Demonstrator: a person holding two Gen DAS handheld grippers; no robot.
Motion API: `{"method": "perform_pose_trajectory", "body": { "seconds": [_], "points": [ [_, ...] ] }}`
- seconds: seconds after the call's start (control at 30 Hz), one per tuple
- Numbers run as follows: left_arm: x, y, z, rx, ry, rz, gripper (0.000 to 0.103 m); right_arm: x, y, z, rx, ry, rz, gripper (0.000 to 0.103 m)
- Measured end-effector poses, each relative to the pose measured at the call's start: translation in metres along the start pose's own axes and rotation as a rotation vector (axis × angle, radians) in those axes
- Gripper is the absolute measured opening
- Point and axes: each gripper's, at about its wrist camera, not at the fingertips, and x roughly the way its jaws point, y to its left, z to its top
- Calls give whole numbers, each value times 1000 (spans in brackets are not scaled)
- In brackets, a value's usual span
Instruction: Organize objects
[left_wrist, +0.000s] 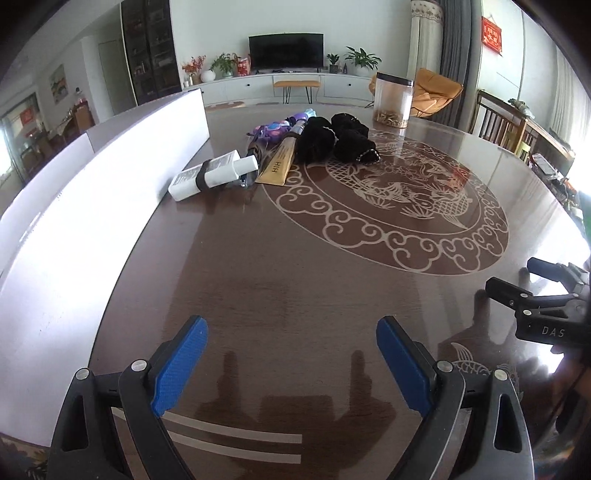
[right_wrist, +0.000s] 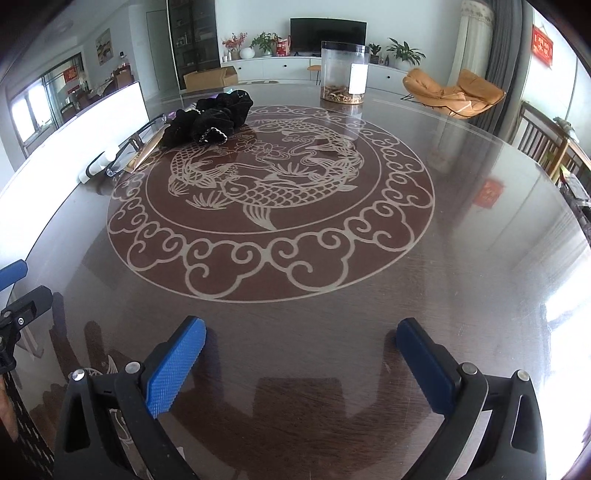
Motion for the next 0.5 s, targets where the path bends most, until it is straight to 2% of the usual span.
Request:
{"method": "perform_pose_trajectory", "body": {
  "seconds": [0.5],
  "points": [
    [13,17,-1,-72,61,3,93,0,0,1,2,1,-2,103]
  ]
}}
